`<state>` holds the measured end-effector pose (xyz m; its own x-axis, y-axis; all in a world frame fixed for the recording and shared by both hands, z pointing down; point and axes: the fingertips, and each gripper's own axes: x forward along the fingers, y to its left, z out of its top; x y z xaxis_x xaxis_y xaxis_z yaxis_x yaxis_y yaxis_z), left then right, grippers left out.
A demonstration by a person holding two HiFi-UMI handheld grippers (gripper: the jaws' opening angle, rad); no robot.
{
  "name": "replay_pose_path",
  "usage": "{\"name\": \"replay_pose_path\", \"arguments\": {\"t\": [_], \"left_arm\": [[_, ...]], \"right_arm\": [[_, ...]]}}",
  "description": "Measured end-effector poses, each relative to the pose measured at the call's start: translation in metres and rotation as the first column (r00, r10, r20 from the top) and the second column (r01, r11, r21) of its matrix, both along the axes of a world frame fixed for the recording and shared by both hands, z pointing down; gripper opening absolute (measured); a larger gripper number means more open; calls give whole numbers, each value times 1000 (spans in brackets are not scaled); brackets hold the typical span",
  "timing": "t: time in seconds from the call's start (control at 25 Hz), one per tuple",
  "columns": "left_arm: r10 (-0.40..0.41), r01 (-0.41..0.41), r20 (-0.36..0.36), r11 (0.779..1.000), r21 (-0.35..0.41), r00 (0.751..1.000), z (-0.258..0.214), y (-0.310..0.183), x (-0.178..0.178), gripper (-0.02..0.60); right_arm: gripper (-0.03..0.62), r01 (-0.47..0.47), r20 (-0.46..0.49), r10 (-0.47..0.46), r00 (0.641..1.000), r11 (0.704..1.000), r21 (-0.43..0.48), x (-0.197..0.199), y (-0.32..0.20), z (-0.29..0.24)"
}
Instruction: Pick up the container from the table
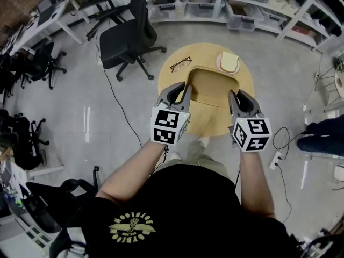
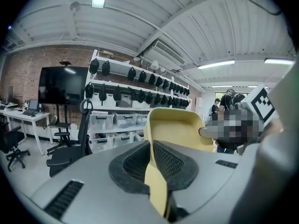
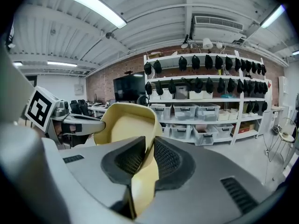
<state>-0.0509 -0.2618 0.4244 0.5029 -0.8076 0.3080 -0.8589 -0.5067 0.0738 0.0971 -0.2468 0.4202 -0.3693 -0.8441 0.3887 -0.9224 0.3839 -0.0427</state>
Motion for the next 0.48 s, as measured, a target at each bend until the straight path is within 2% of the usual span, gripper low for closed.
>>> {"name": "replay_pose_path", "arguments": {"t": [0.48], "left_arm": [[-2, 4, -25, 995, 101, 1000, -47, 14, -13, 38]], "right_arm": [[69, -5, 3, 5, 1000, 996, 92, -12, 14, -45]]}}
